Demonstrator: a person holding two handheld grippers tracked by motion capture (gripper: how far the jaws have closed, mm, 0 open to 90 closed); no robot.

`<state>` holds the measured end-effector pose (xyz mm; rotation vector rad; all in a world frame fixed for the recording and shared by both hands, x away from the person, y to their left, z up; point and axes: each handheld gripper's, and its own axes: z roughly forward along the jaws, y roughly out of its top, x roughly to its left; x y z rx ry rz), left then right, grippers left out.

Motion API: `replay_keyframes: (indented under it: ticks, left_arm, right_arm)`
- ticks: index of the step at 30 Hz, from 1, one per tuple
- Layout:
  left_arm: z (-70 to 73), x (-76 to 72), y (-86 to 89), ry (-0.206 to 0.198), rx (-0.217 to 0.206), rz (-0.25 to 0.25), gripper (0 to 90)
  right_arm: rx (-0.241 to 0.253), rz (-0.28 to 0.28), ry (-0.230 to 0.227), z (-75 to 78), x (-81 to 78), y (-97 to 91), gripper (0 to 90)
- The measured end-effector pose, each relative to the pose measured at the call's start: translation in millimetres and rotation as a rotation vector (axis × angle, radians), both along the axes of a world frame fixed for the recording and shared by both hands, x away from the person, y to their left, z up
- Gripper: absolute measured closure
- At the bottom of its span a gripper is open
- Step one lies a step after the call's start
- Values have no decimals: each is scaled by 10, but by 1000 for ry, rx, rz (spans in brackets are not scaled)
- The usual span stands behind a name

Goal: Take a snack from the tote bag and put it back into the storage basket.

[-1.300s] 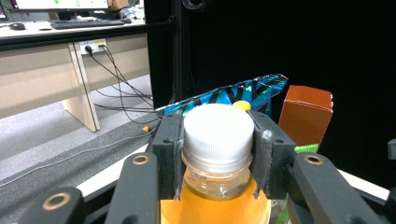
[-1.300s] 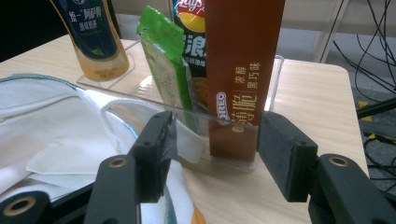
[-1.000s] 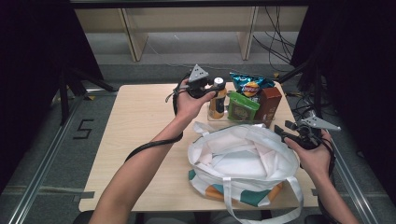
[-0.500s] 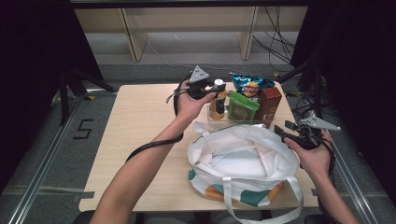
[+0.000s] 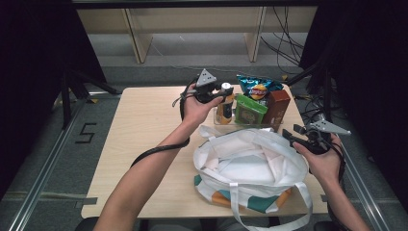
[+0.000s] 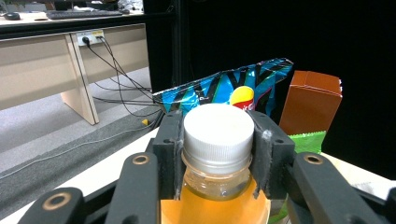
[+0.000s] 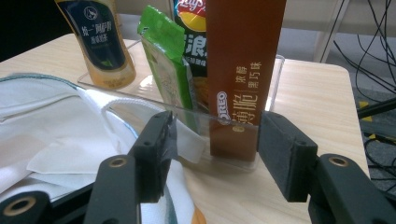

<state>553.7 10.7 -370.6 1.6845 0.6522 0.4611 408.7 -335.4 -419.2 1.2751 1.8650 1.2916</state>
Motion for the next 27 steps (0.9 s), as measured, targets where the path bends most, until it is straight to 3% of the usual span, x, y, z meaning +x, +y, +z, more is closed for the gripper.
replay_keyframes:
  ticks: [14, 20, 27]
  left_arm:
    - [-51, 18, 8, 7, 7, 5, 588]
    - [-73, 21, 8, 11, 9, 6, 588]
    - [-97, 24, -4, 16, 12, 6, 588]
  right_arm:
    - [20, -21, 2, -2, -8, 20, 468]
    - [24, 2, 27, 9, -14, 16, 468]
    - [2, 2, 16, 1, -4, 2, 468]
